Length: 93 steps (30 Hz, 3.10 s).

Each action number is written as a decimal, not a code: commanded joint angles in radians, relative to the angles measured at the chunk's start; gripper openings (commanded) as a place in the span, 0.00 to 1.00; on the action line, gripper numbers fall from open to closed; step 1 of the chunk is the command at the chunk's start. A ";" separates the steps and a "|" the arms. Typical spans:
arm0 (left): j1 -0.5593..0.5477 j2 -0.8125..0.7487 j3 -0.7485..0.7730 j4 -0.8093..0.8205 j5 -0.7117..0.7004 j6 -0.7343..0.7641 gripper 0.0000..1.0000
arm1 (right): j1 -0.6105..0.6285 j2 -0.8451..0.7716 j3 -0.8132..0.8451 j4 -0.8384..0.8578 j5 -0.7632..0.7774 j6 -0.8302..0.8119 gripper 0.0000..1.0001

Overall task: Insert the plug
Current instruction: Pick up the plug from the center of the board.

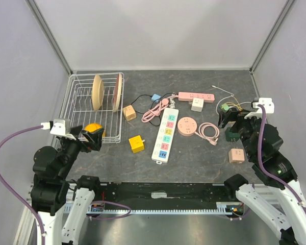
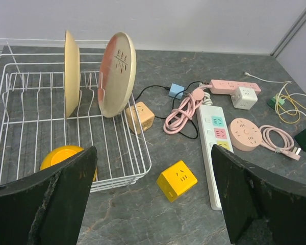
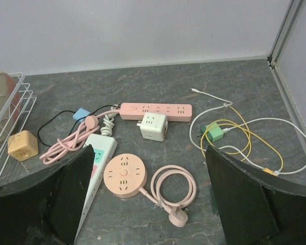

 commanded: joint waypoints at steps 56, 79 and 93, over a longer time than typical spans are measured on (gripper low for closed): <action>-0.506 0.866 0.135 -0.025 -0.064 0.106 1.00 | 0.267 0.391 -0.191 0.146 -0.108 0.385 0.98; -0.610 1.394 0.336 -0.234 -0.220 0.293 1.00 | 0.267 0.189 -0.230 0.010 -0.037 0.374 0.98; -0.622 1.476 0.333 -0.203 -0.178 0.313 0.93 | 0.266 0.204 -0.226 0.004 -0.035 0.377 0.98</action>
